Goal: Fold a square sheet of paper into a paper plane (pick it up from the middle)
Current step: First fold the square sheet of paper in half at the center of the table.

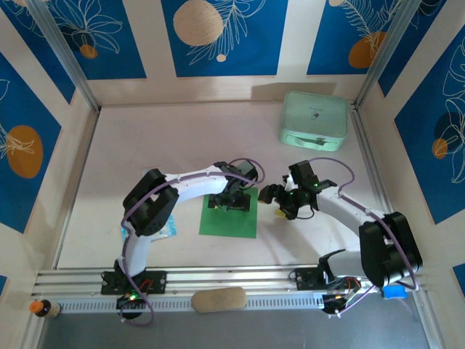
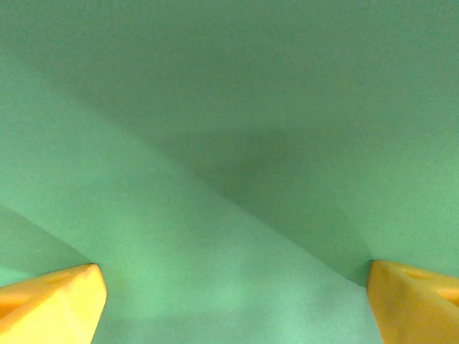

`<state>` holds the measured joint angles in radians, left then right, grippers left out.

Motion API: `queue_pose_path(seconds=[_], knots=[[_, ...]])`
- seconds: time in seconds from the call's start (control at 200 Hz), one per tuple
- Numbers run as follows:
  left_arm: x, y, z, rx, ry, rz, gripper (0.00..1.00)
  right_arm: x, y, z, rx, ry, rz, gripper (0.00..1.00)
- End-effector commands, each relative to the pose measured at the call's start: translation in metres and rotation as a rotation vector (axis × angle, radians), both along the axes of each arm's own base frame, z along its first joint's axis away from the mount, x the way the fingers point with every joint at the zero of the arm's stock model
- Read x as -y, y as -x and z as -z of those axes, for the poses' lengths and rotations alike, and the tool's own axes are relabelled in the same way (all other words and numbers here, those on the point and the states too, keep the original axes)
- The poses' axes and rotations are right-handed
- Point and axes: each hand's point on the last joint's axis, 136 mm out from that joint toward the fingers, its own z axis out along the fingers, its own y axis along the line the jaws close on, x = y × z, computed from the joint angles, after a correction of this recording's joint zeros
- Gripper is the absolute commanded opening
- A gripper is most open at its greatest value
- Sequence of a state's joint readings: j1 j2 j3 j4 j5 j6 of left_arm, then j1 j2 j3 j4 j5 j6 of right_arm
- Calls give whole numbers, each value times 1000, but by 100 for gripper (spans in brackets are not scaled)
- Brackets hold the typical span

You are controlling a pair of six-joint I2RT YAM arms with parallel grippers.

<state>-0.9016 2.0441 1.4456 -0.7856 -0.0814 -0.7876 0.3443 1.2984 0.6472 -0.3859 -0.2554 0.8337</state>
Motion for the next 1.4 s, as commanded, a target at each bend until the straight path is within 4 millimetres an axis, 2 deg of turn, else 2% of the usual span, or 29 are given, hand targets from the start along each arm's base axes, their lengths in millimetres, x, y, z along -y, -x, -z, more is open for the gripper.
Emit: queue_pose_path(seconds=[0.0,0.26,0.4,0.49,0.575,0.63,0.68,0.73,0.845,0.94,1.08,1.255,1.395], knots=[[-19,27,45,-116,-93,11,92,5,-5,-16,58,16,15,82],[-17,23,35,-88,-80,16,90,13,-7,-28,117,38,45,83],[-9,16,19,-40,-25,24,87,17,-12,-49,219,40,67,83],[-1,10,5,7,32,36,79,23,-16,-64,316,45,89,84],[7,5,-8,54,93,49,68,40,-20,-69,340,91,196,83],[11,1,-18,91,136,56,61,52,-19,-69,334,104,282,80],[14,-2,-26,123,169,56,58,65,-17,-64,308,118,372,72],[16,-5,-35,156,206,52,53,74,-16,-66,319,107,431,70],[18,-10,-53,216,288,36,46,62,-16,-77,447,-12,331,72],[18,-14,-64,243,369,4,42,50,-11,-86,497,-67,224,78],[22,-19,-79,248,546,-52,39,49,-7,-84,417,-75,171,81],[40,-24,-104,228,847,-104,35,41,-8,-74,278,-139,142,82],[57,-23,-125,189,1017,-91,35,40,-9,-64,210,-149,155,83]])
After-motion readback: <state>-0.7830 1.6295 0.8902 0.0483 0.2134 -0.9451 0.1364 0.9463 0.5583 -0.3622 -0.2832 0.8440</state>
